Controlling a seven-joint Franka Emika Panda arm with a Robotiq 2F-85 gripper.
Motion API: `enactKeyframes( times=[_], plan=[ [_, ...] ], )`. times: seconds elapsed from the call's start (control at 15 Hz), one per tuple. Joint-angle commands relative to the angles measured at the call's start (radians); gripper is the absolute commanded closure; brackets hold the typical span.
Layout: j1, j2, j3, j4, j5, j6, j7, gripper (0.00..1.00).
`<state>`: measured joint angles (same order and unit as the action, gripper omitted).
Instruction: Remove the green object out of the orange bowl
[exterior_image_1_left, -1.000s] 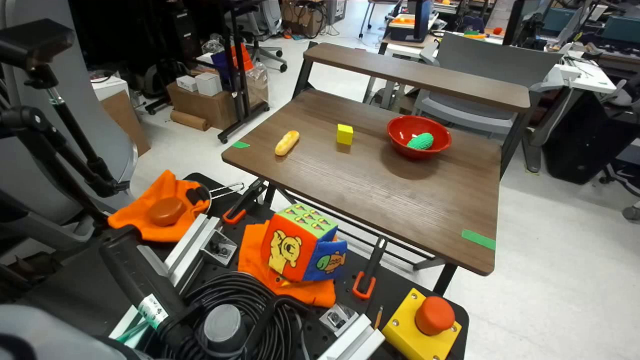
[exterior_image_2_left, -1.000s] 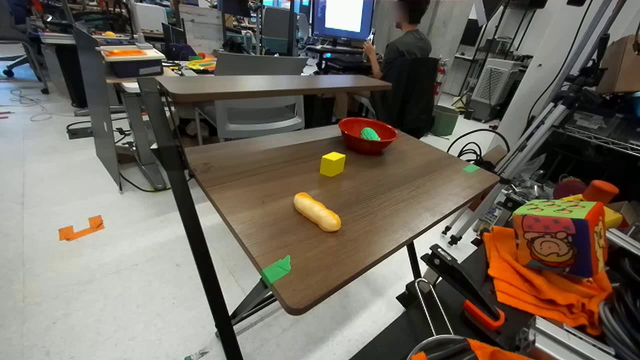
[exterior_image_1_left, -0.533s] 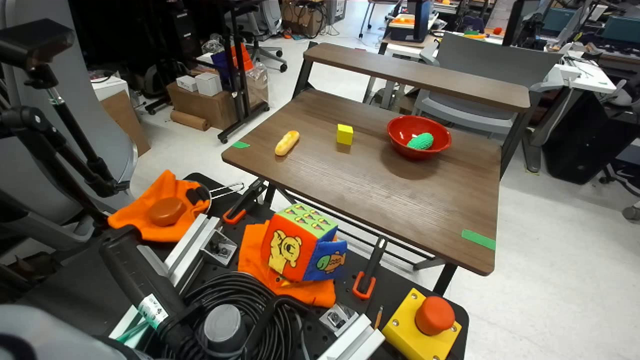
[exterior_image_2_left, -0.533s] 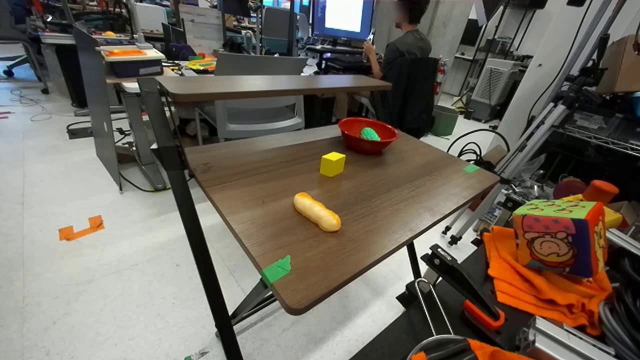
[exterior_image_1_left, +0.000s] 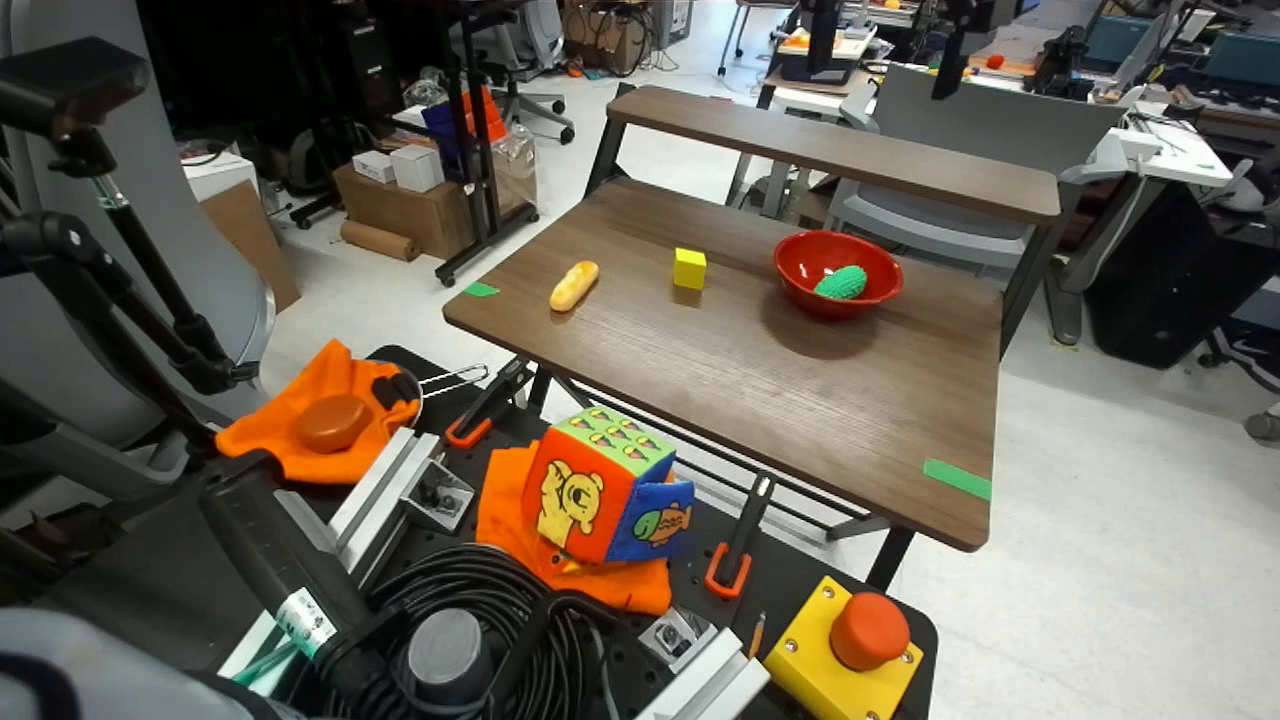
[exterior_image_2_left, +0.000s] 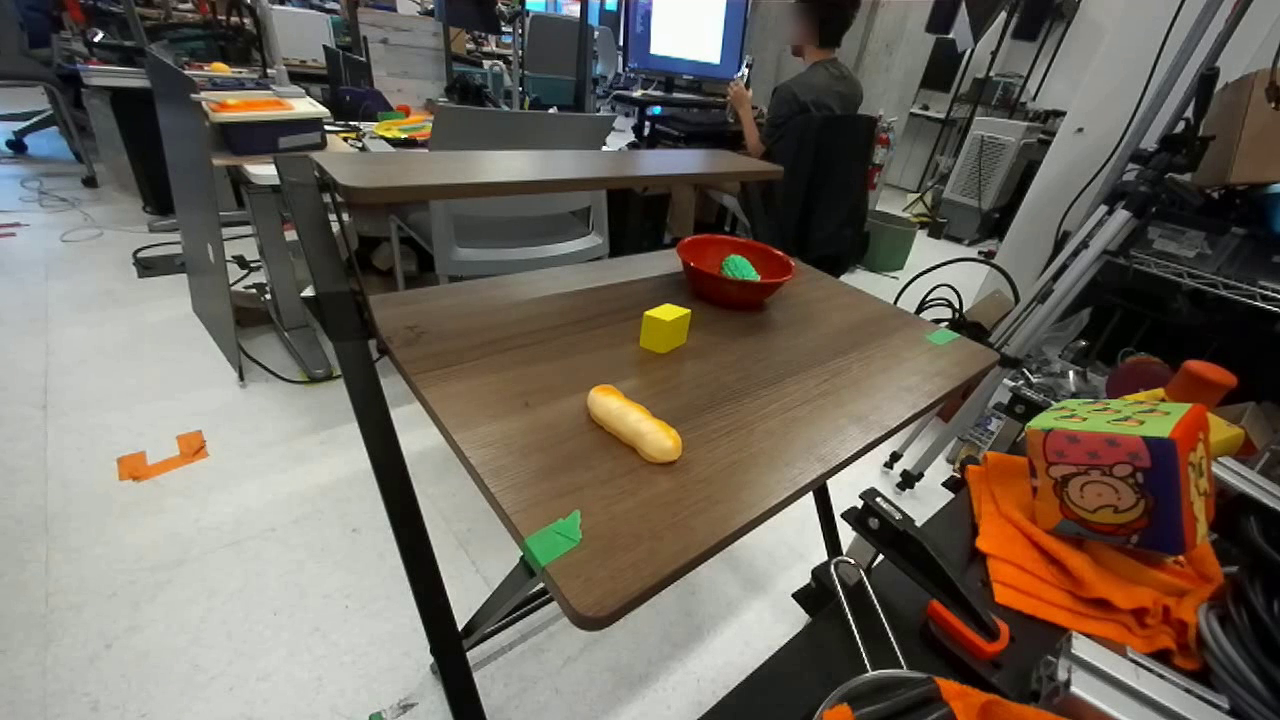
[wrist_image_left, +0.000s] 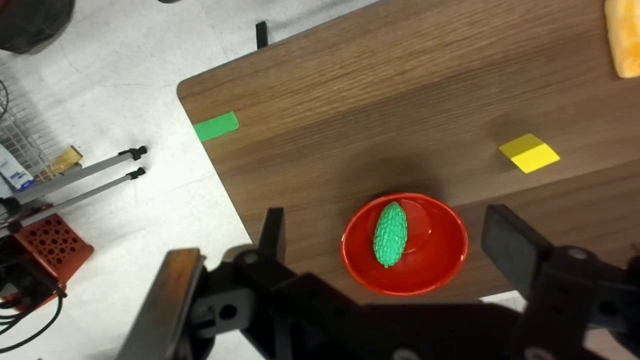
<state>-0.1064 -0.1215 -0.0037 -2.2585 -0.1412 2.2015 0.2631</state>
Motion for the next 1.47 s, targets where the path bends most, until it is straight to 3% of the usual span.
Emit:
enactKeyframes(
  times=[0.0,0.27,0.67,1.4],
  plan=[
    [0.024,0.247,-0.008,0.220,0.037,0.021,0.072,0.00],
    [0.046,0.476,-0.026,0.449,0.129,-0.026,0.157,0.00],
    [0.084,0.739,-0.083,0.723,0.127,-0.037,0.267,0.00],
    [0.111,1.112,-0.137,1.092,0.103,-0.195,0.255,0.00]
  ],
)
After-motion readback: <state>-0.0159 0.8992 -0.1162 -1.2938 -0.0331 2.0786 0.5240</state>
